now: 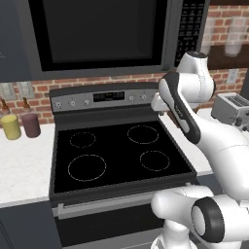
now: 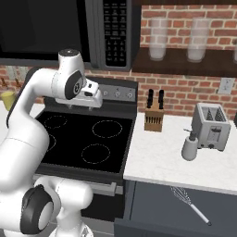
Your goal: Pick the whisk from the drawer and place it on the counter.
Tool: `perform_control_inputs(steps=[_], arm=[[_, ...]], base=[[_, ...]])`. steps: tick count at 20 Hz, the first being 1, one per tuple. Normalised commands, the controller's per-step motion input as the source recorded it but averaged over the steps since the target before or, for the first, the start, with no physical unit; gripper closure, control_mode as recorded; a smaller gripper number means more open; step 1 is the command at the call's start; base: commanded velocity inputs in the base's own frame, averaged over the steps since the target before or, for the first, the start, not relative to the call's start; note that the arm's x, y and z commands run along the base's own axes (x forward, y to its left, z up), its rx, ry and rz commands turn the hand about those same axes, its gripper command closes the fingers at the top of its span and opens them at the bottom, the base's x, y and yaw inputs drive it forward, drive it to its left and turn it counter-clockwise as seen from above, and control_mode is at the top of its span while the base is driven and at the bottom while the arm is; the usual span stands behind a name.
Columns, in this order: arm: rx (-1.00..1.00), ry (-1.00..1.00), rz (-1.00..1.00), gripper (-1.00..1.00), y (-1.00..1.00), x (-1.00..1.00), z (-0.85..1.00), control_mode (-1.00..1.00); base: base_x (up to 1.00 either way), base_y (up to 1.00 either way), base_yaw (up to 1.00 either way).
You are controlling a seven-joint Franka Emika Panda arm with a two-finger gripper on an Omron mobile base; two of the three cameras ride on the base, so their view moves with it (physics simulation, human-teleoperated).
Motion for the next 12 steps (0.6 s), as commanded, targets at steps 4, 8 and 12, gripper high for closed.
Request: perform_control_inputs(steps=[4, 8, 12], arm=[[0.0, 0.0, 0.0, -1.0, 0.0, 0.0, 0.0, 1.0], [0.0, 0.0, 0.0, -1.0, 0.0, 0.0, 0.0, 1.0], [0.0, 0.0, 0.0, -1.0, 0.0, 0.0, 0.0, 1.0]], base=[[0.0, 0.0, 0.0], [0.0, 0.0, 0.0], [0.0, 0.0, 0.0]])
